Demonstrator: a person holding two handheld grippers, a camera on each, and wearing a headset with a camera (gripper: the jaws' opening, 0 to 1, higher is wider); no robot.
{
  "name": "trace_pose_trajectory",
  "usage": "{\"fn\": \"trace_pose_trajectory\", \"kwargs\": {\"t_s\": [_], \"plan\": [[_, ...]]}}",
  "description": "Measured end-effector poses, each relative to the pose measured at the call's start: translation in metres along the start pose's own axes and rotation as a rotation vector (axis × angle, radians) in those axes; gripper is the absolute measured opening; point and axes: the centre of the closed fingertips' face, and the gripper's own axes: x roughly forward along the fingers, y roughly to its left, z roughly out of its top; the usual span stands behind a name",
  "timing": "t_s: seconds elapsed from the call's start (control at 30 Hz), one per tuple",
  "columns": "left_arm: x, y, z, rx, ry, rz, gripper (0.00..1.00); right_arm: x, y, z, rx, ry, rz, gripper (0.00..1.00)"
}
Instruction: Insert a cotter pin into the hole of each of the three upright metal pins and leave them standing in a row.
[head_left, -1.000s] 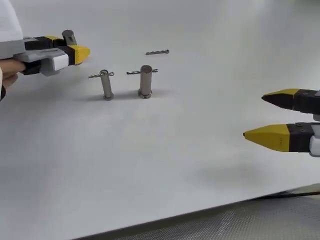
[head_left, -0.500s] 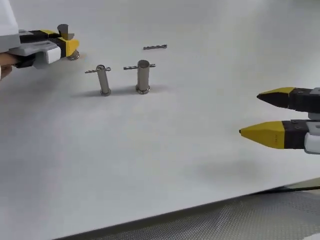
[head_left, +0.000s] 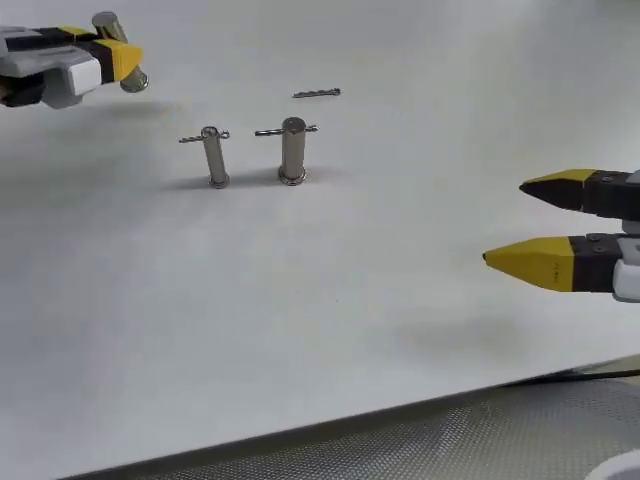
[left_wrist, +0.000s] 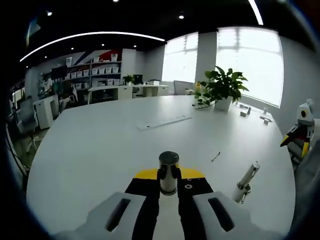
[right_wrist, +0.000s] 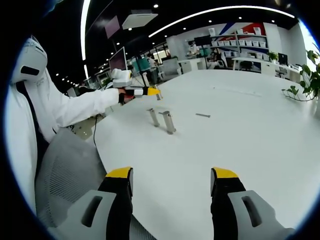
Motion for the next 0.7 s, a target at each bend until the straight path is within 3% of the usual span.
{"fn": "trace_pose_trajectory", "kwargs": {"t_s": [0.1,0.2,0.4,0.5,0.57,0.63,0.7], "plan": [[-0.016,-0.008,0.018,-0.013,-0.029,-0.018,0.09,0.001,0.000,0.002,-0.004,-0.009,0.004,0.59],[-0.032,-0.016,0.033,0.034,-0.047,-0.033,0.09,0.001,0.000,0.003,-0.009,-0.015,0.009,0.59],[-0.057,-0.036,0.051,0.043,-0.097,-0.071,0.09,0.000,0.000,0.002,-0.008,-0.025,0.007,0.60],[-0.069,-0.057,0.054,0.056,-0.113,-0.119,0.09,-0.001,0.002,0.003,-0.010,-0.032,0.008,0.60],[-0.072,-0.068,0.054,0.084,-0.109,-0.146,0.09,-0.002,0.004,0.003,-0.010,-0.035,0.010,0.60],[-0.075,-0.082,0.052,0.077,-0.102,-0.168,0.09,-0.002,0.005,0.002,-0.011,-0.035,0.010,0.60],[-0.077,-0.098,0.050,0.115,-0.093,-0.214,0.09,-0.002,0.006,0.001,-0.008,-0.034,0.010,0.60]]}}
